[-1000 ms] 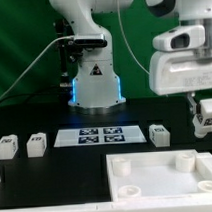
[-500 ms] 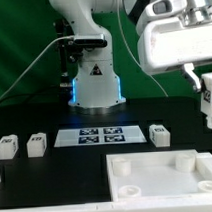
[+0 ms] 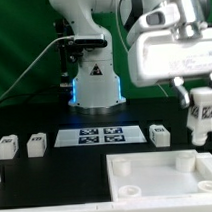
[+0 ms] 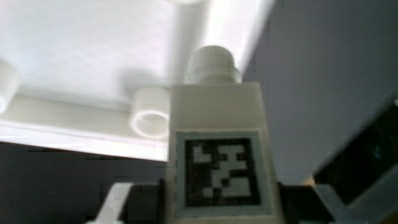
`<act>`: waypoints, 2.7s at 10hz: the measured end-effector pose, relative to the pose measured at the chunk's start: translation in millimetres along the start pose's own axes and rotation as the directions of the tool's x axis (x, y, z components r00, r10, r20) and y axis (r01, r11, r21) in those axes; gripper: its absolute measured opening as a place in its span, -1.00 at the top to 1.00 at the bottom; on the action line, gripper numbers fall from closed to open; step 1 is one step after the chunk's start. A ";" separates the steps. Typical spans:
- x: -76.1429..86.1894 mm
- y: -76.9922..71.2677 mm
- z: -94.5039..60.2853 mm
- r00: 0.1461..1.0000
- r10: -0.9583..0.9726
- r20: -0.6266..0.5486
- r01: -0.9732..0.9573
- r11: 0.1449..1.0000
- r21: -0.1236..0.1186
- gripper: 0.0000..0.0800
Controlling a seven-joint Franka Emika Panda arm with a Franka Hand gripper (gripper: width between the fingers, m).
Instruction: Assemble one leg
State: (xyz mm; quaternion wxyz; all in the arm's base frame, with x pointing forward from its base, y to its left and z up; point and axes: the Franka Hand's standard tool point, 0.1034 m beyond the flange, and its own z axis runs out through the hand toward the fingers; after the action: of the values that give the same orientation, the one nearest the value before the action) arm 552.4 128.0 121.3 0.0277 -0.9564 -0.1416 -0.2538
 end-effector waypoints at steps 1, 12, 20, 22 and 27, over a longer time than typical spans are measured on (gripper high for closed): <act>18.8 6.4 0.1 0.999 -0.029 -0.019 0.028 1.000 -0.008 0.27; 39.2 27.8 23.9 0.996 -0.088 -0.012 0.088 0.996 -0.019 0.27; 40.7 18.1 53.5 0.995 -0.096 -0.014 0.096 0.995 -0.008 0.27; 39.8 21.3 55.6 0.995 -0.096 -0.019 0.096 0.995 -0.013 0.27; 30.7 24.6 69.0 0.994 -0.100 -0.046 0.099 0.995 -0.022 0.27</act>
Offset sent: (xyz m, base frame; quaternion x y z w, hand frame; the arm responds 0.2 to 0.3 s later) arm 0.0000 0.0000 0.0000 0.0000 0.0000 0.0000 1.0000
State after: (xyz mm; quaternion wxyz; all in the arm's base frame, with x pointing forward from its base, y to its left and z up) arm 617.9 121.0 76.9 0.0089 -0.9421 -0.1860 -0.2788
